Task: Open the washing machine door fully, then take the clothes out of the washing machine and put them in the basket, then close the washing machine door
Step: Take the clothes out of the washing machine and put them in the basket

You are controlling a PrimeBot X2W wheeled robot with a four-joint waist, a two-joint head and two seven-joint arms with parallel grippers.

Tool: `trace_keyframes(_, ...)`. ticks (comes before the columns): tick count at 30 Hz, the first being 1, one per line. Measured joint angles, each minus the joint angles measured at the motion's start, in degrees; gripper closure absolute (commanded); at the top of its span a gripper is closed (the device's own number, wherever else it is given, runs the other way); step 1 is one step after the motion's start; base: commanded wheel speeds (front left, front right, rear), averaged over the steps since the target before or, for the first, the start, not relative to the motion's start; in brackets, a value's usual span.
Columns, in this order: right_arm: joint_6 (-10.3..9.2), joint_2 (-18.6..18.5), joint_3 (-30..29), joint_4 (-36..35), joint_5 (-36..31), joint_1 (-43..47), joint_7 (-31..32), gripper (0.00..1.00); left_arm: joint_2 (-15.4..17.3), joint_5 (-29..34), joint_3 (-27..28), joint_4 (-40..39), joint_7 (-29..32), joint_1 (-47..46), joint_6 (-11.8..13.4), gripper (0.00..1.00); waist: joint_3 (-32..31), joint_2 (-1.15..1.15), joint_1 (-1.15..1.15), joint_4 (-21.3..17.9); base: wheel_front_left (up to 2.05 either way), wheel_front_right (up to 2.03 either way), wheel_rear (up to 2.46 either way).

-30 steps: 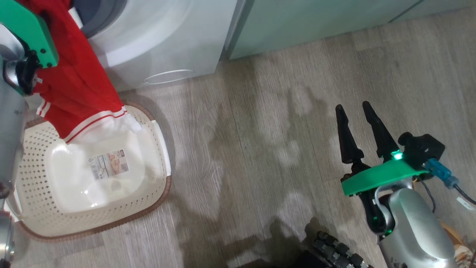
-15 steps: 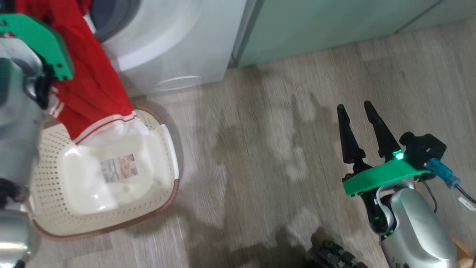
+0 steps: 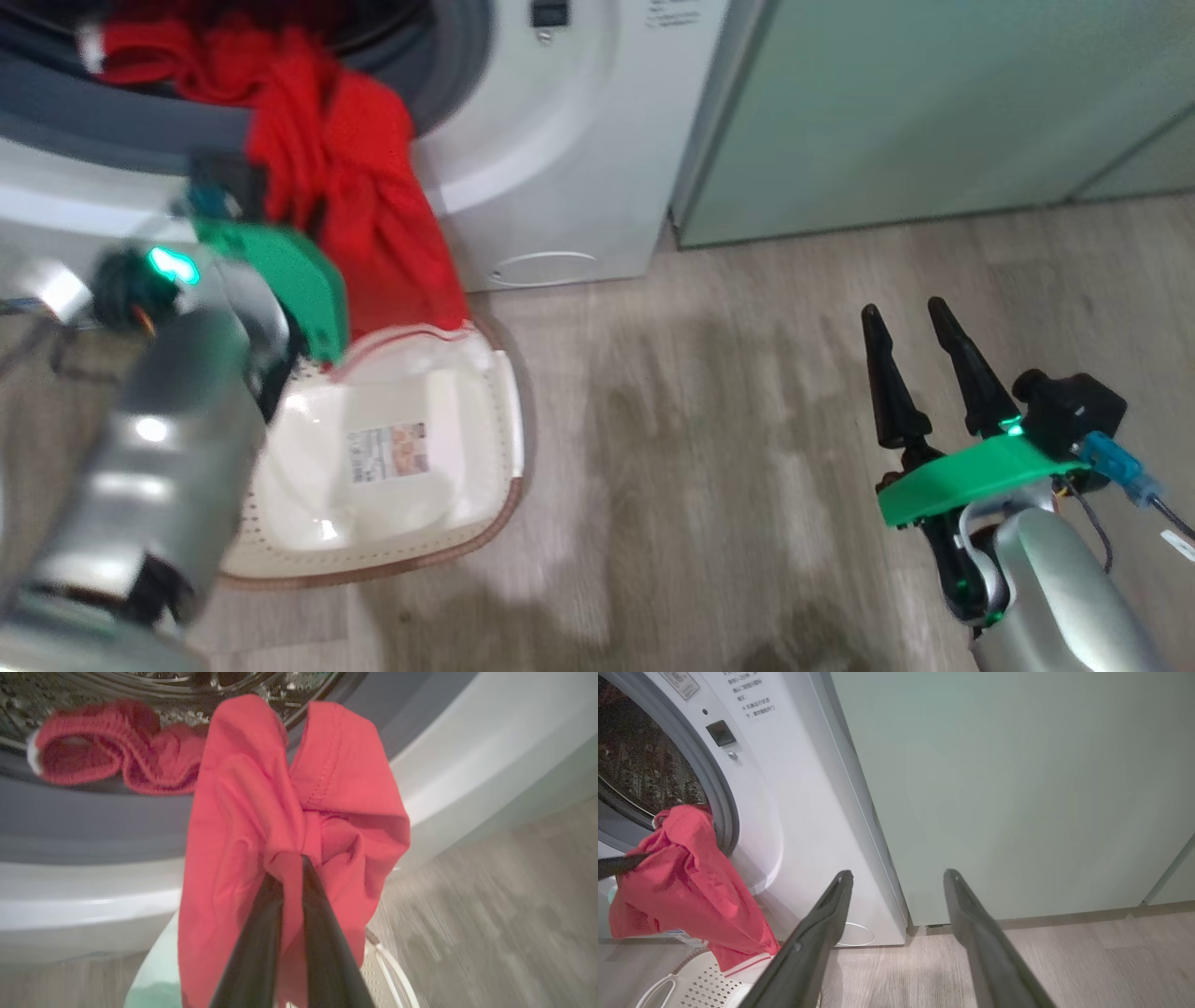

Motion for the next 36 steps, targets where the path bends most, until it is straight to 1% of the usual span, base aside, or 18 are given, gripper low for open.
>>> trace_keyframes(4, 0.0, -0.1, 0.03, 0.05, 0.0, 0.75, 0.0, 0.0, -0.49, 0.87, -2.45, 0.01, -0.62, 5.55, -0.01, 1.0, -1.53, 0.0, 0.0, 2.15, 0.0, 0.0, 0.0)
trace_keyframes(7, 0.0, -0.25, -0.01, 0.05, 0.0, 0.81, 0.0, 0.0, -0.75, 0.46, -2.6, 0.66, -0.57, 9.61, -0.01, 1.0, -2.0, 0.0, 0.0, 3.25, 0.0, 0.0, 0.0)
trace_keyframes(13, 0.0, -0.86, 0.2, -0.1, 0.0, 0.68, 0.0, 0.0, -1.34, -1.44, -2.83, 3.43, 0.74, 13.84, -0.02, 1.0, -0.51, 0.0, 0.0, 3.2, 0.0, 0.0, 0.0)
trace_keyframes(16, 0.0, -1.13, 0.49, -0.36, 0.0, 0.44, 0.0, 0.0, -1.34, -3.12, -2.7, 4.39, 1.44, 13.96, -0.03, 1.0, 0.84, 0.0, 0.0, 2.53, 0.0, 0.0, 0.0)
trace_keyframes(19, 0.0, -1.18, 0.37, -0.47, 0.0, -0.21, 0.0, 0.0, -0.59, -3.16, -2.59, 5.94, 1.78, 13.63, 0.01, 1.0, 2.42, 0.0, 0.0, 1.55, 0.0, 0.0, 0.0)
trace_keyframes(24, 0.0, -1.15, 0.55, -0.76, 0.0, -1.97, 0.0, 0.0, 0.58, -5.8, -0.58, 7.68, 3.69, 13.6, 0.11, 1.0, 5.27, 0.0, 0.0, -0.58, 0.0, 0.0, 0.0)
trace_keyframes(28, 0.0, -0.88, 0.33, -1.32, 0.0, -3.1, 0.0, 0.0, 1.69, -6.39, 0.04, 7.93, 3.07, 13.11, 1.47, 1.0, 7.67, 0.0, 0.0, -2.59, 0.0, 0.0, 0.0)
trace_keyframes(32, 0.0, -0.25, 0.22, -2.13, 0.0, -4.29, 0.0, 0.0, 1.79, -7.25, 0.91, 8.09, 2.55, 12.23, 3.0, 1.0, 10.59, 0.0, 0.0, -4.05, 0.0, 0.0, 0.0)
trace_keyframes(35, 0.0, -0.12, 0.1, -2.77, 0.0, -5.5, 0.0, 0.0, 1.91, -8.12, 1.7, 8.43, 0.94, 11.69, 4.3, 1.0, 13.25, 0.0, 0.0, -5.11, 0.0, 0.0, 0.0)
trace_keyframes(36, 0.0, -0.12, 0.04, -2.87, 0.0, -5.59, 0.0, 0.0, 1.91, -8.54, 1.96, 8.49, 0.27, 11.56, 4.77, 0.69, 13.73, 0.0, 0.0, -5.29, 0.0, 0.0, 0.0)
